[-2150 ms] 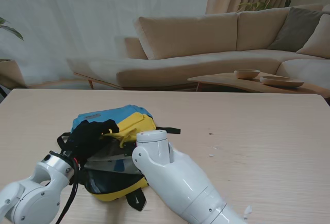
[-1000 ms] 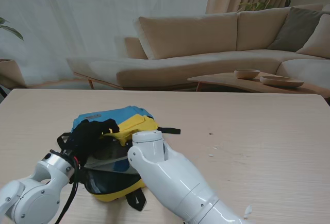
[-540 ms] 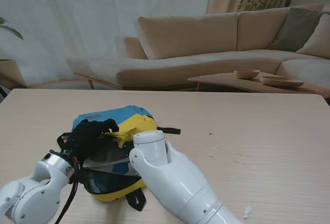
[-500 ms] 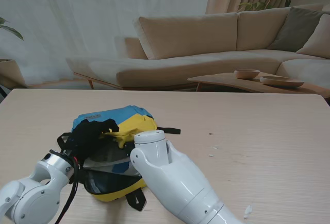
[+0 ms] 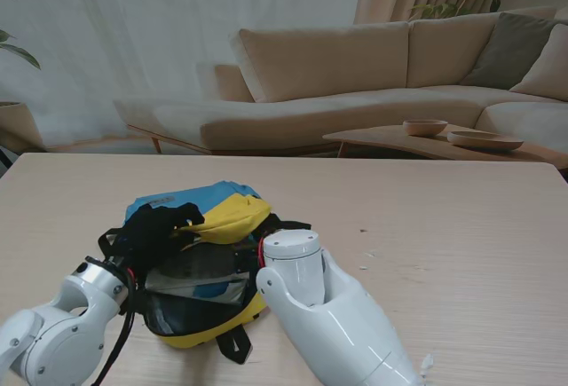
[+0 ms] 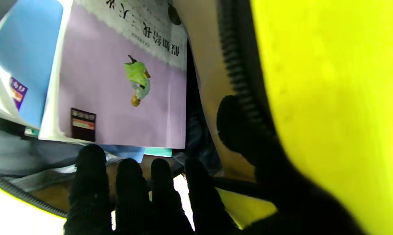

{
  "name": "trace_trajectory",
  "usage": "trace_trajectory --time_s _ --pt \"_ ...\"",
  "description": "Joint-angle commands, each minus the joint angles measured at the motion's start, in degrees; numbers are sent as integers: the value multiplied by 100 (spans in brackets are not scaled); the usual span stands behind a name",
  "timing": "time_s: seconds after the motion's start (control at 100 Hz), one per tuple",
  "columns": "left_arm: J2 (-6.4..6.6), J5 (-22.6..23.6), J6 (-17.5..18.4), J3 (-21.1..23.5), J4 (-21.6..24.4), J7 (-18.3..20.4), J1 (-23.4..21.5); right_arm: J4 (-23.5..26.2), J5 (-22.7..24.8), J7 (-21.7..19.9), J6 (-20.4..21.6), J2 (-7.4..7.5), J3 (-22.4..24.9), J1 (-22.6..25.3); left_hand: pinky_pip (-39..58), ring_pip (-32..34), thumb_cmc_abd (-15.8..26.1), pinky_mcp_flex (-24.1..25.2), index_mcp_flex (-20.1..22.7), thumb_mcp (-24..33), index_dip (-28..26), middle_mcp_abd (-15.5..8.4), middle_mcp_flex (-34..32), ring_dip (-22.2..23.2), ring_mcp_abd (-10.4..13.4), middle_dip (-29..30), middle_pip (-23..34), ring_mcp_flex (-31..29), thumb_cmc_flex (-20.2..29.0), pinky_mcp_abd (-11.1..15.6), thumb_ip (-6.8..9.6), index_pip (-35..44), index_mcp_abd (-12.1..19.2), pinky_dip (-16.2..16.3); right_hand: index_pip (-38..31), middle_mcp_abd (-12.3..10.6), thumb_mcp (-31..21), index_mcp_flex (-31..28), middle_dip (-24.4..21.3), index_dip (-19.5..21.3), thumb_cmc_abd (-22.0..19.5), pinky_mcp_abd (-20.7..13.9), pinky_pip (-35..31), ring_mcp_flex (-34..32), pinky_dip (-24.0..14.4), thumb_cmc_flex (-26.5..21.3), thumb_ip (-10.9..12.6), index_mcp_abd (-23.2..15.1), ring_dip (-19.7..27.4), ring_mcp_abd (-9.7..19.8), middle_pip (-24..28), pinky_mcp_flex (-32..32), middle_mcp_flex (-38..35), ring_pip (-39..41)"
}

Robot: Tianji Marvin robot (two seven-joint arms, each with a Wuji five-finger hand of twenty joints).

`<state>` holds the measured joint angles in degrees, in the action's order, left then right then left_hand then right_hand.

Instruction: Pack books into the school bag then zip close the school bag

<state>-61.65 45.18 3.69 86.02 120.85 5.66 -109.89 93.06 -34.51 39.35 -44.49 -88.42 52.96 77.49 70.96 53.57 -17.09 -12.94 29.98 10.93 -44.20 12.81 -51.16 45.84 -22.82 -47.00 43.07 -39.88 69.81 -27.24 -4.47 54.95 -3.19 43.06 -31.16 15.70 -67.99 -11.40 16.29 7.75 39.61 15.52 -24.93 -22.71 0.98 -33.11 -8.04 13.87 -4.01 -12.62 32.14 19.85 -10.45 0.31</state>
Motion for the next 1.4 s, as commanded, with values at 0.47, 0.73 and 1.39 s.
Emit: trace_trajectory --time_s 0.47,0.73,1.39 --pt "17 -35 -172 -59 -157 340 258 1179 -335 -840 219 653 638 919 180 -26 387 87 -45 4 -219 -36 48 66 -105 -8 77 32 400 -170 103 498 296 105 -664 -21 189 -1182 388 394 -530 278 -3883 -217 -1927 231 250 -185 -1492 -245 872 -827 -1344 2849" --pt "38 -61 -224 -117 -255 456 333 1894 363 -2398 251 1262 1153 1639 168 -41 394 114 -50 -7 -199 -39 58 62 -109 -7 68 58 395 -155 106 480 296 100 -511 -25 229 -1206 379 432 -539 333 -3872 -171 -1976 358 269 -193 -1492 -234 830 -834 -1333 2850" --pt "119 354 -1226 -733 -182 933 102 2343 1718 -3602 1335 1874 1830 2326 85 -239 312 267 -99 27 29 -98 121 -13 -115 -14 -213 209 219 -84 146 293 264 20 -441 -120 199 -1353 512 883 -508 488 -4057 -182 -2164 480 302 -306 -1659 -206 1132 -732 -1360 3197"
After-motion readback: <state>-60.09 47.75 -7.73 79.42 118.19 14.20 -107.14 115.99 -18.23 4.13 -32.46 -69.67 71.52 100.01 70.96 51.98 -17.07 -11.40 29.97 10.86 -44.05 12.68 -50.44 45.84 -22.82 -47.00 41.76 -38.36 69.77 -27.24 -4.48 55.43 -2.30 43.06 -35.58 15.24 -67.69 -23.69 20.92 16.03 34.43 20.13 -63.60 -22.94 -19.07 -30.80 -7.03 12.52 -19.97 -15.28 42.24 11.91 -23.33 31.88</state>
